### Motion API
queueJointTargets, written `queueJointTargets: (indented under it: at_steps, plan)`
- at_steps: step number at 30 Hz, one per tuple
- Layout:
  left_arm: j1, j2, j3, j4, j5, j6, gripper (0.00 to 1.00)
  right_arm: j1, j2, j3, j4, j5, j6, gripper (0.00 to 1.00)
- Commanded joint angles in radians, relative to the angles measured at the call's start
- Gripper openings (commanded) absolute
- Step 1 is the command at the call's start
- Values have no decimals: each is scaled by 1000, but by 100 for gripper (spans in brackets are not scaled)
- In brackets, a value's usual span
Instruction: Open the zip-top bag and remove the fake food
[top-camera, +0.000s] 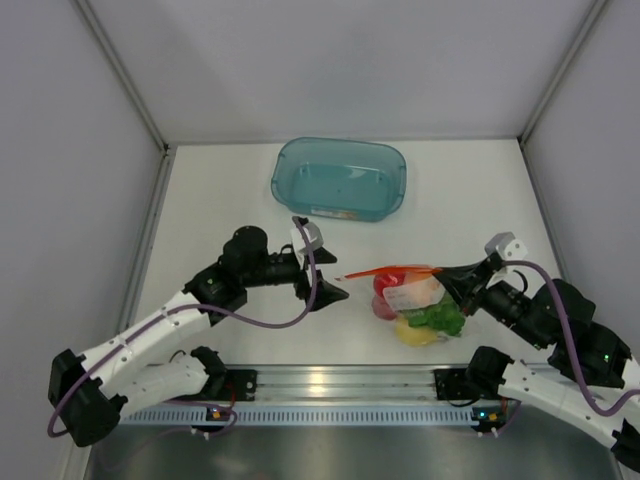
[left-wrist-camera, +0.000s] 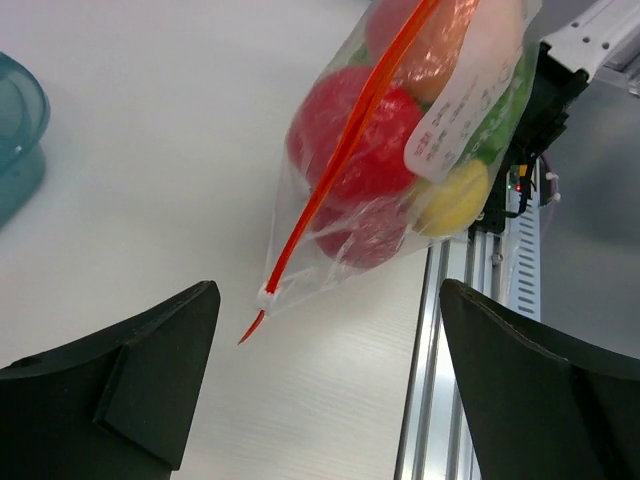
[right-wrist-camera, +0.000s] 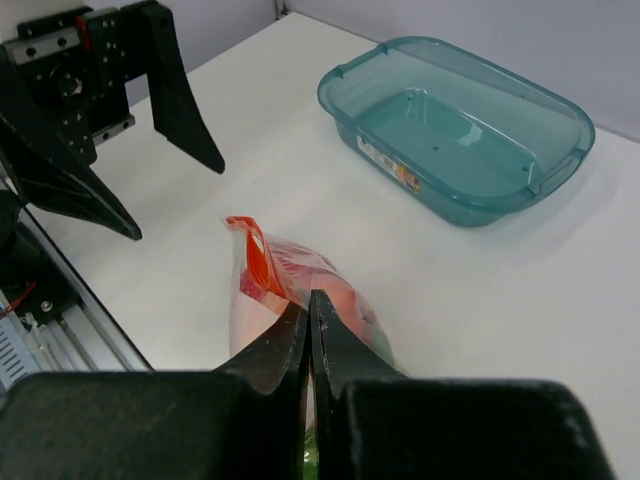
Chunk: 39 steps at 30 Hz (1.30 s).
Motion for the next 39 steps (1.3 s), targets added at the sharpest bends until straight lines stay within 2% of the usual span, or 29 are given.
queueJointTargets:
  at_steps: [1,5,9,17,39]
  plan:
    - [3,-9,131,43,11,-39,98,1,-9,4,95,-55,-14,0]
    - [0,70,223,43,-17,-74,98,2,-9,2,101,-127,-17,0]
    - [-7,116,260,45,-34,-73,86,1,-3,1,103,-146,-22,0]
    - [-24,133,263,80,0,-64,79,2,3,-8,117,-183,-17,0]
    - [-66,222,214,94,54,-54,77,2,23,-28,167,-196,-14,0]
